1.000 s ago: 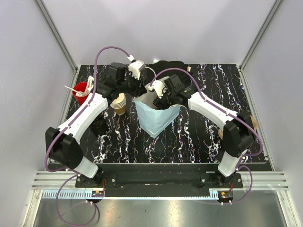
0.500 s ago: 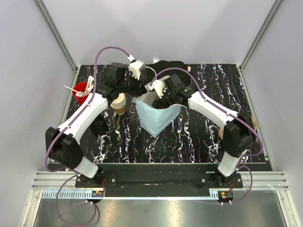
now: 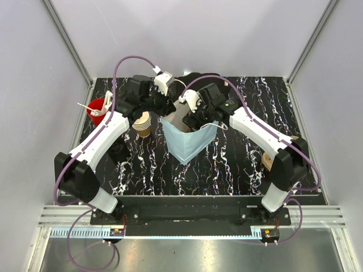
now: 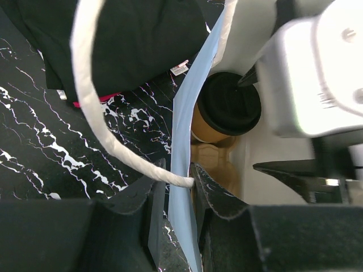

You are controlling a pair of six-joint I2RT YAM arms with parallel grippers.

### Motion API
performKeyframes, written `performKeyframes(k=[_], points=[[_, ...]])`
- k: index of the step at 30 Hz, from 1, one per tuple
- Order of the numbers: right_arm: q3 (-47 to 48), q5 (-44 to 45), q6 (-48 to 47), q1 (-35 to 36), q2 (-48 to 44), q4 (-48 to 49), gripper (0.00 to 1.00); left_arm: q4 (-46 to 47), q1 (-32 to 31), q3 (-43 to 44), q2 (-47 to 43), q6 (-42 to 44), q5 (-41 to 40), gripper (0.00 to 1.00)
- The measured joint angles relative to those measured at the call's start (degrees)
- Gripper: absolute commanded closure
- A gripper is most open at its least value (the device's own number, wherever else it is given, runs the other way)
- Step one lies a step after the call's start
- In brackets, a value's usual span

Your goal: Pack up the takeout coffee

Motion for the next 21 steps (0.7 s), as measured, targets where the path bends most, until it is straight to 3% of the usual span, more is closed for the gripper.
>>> performKeyframes(k=[21], points=[[5.81, -0.28, -0.02, 0.09, -4.07, -5.57, 0.0, -0.11, -0.02, 0.07, 0.0, 0.02, 0.2, 0.73]])
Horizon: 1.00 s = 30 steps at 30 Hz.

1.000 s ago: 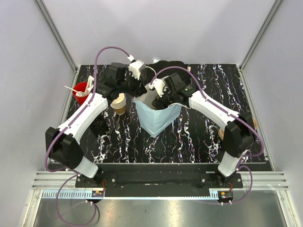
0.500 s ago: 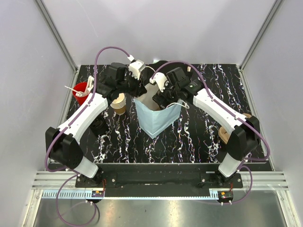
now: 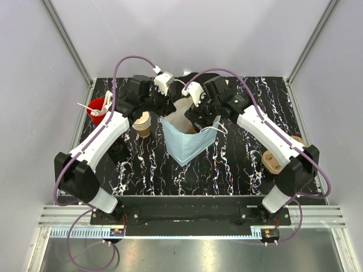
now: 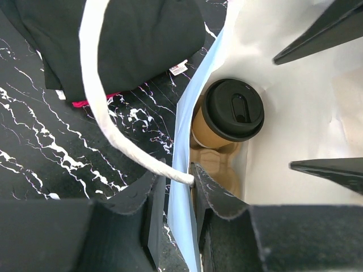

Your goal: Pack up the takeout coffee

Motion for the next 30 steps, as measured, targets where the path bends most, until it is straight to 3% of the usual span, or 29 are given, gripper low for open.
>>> performKeyframes(k=[16, 22, 24, 30], points=[[6.56, 0.98, -1.66, 0.04, -10.16, -2.67, 0.01, -2.84, -0.04, 2.97, 0.0, 1.46, 0.17, 0.75], [6.78, 6.29, -2.64, 0.04, -11.96, -2.4, 0.0, -3.98, -0.68, 4.57, 0.2, 2.69, 0.13, 0.89], [6.27, 9.22, -2.78, 0.02, -12.37, -1.42, 0.0, -4.68, -1.2, 5.79, 0.79, 3.28, 0.11, 1.0], [2.93, 14.6, -2.71, -0.81, -13.81, 1.27, 0.0, -6.21, -3.04, 10.73, 4.85, 5.22, -0.2, 1.0]])
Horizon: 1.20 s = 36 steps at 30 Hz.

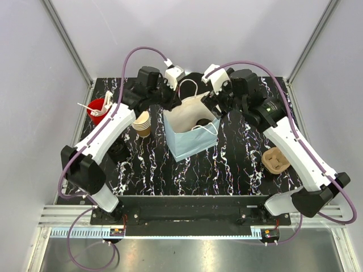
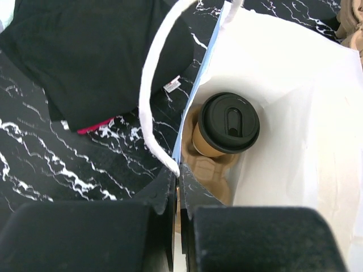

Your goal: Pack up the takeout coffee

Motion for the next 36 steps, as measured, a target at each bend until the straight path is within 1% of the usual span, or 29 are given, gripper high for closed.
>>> performKeyframes(k=[4, 9, 10, 13, 15, 16, 17, 19, 20, 23, 24, 26, 29, 31, 33, 34, 36], points=[[-2.95, 1.51, 0.0, -1.42, -0.87, 1.38, 0.0, -0.96, -1.42, 3.78, 2.97, 0.96, -0.42, 1.0], [-5.03, 2.25, 0.35, -4.98, -1.64, 2.29, 0.0, -2.58, -2.8, 8.22, 6.43, 1.75, -0.9, 1.0], [-5.31, 2.25, 0.48, -5.75, -1.88, 2.67, 0.0, -2.8, -3.04, 9.14, 7.04, 1.9, -1.01, 0.99], [-6.14, 2.25, 1.11, -7.76, -2.78, 3.43, 0.0, -3.26, -3.78, 11.17, 8.57, 2.34, -1.25, 0.78], [-6.97, 2.16, 1.44, -8.98, -3.58, 4.24, 0.0, -3.76, -4.07, 11.61, 8.9, 2.82, -1.66, 0.68], [-7.37, 2.14, 1.55, -9.51, -4.04, 4.48, 0.0, -4.02, -4.13, 11.61, 8.9, 2.97, -1.92, 0.65], [-7.78, 2.1, 1.68, -9.99, -4.52, 4.59, 0.0, -4.2, -4.22, 11.61, 8.87, 3.41, -2.27, 0.57], [-8.41, 2.01, 1.88, -10.93, -5.44, 4.68, 0.0, -4.42, -4.24, 11.52, 8.72, 4.09, -2.95, 0.45], [-8.61, 1.95, 1.95, -11.3, -5.77, 4.72, 0.0, -4.63, -4.13, 11.28, 8.35, 4.39, -3.28, 0.34], [-9.25, 1.62, 2.4, -12.52, -6.97, 5.05, 0.0, -5.55, -3.48, 9.25, 5.27, 5.51, -4.13, 0.18], [-9.49, 1.51, 2.56, -12.79, -7.37, 5.22, 0.0, -6.14, -3.06, 8.31, 3.43, 5.88, -4.46, 0.09], [-10.05, 1.07, 2.71, -13.11, -8.09, 5.44, 0.0, -7.08, -1.92, 6.93, -0.85, 6.6, -5.11, 0.01], [-11.1, 0.5, 2.84, -13.2, -8.87, 5.64, 0.0, -7.65, 0.87, 6.43, -7.48, 7.3, -5.81, 0.01], [-11.82, 0.22, 3.02, -13.2, -9.05, 5.77, 0.01, -8.04, 4.13, 6.19, -11.41, 7.48, -5.86, 0.01], [-12.46, -0.15, 3.26, -13.2, -9.05, 5.86, 0.0, -8.52, 9.38, 5.64, -14.95, 7.41, -5.53, 0.01], [-12.81, -0.57, 3.39, -13.2, -9.05, 5.88, 0.0, -8.61, 13.55, 4.98, -16.57, 7.26, -4.9, 0.01], [-13.29, -1.05, 3.54, -13.2, -9.05, 6.1, 0.0, -8.79, 19.65, 3.76, -18.18, 6.47, -4.57, 0.01]])
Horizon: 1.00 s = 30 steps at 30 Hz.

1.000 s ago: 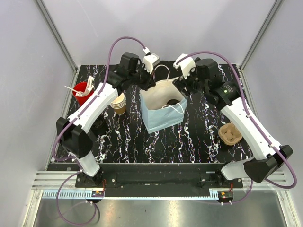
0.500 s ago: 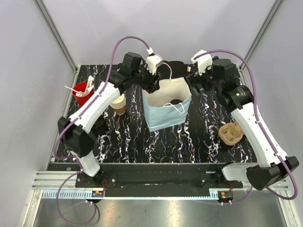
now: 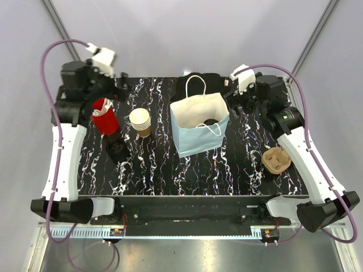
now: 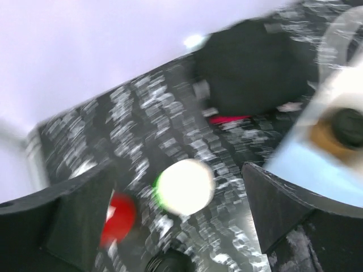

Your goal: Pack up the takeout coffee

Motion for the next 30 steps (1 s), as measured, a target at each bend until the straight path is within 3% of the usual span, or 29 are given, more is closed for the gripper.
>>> performKeyframes(k=[5, 13, 30], points=[[-1.29, -1.46, 0.46, 0.0, -0.02, 1.55, 0.0, -0.9, 14.58, -4.57, -0.11, -2.97, 2.64, 0.01], [-4.04, -3.02, 0.55, -0.04, -0.17, 3.02, 0.0, -1.66, 29.62, -6.6, 5.46, -9.44, 8.94, 0.01], [-6.32, -6.08, 0.76, -0.04, -0.17, 4.04, 0.0, -1.7, 34.71, -6.6, 12.0, -13.7, 7.17, 0.05]])
